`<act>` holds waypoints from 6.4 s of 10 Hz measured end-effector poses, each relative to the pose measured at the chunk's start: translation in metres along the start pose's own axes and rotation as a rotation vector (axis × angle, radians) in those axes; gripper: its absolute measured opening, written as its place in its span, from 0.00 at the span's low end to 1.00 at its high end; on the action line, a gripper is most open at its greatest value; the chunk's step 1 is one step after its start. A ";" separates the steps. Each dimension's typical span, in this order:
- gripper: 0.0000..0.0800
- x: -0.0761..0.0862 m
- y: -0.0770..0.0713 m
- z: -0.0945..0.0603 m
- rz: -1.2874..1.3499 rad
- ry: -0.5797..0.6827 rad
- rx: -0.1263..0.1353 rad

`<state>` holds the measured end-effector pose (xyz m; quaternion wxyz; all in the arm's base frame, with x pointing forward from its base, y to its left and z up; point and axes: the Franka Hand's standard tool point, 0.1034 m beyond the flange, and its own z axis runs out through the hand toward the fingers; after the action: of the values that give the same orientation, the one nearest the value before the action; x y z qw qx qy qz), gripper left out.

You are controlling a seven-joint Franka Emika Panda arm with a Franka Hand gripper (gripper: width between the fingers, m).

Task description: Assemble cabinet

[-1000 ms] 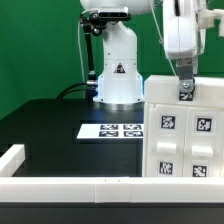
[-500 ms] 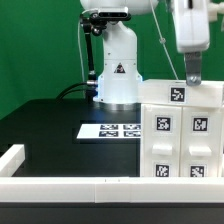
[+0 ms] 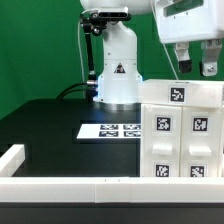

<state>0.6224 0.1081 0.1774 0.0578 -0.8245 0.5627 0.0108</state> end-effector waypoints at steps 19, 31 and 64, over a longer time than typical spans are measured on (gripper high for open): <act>0.81 0.007 0.004 0.003 -2.216 -0.037 -0.182; 0.69 0.014 0.010 0.016 -1.929 -0.032 -0.190; 0.81 0.012 0.014 0.016 0.686 -0.013 -0.003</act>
Offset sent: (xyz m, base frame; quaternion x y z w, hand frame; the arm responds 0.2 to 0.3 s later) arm -0.0033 0.0235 -0.0052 0.0387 -0.0559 -0.4442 0.8933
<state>0.6149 0.0939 0.1592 0.0533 -0.5871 0.8070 0.0359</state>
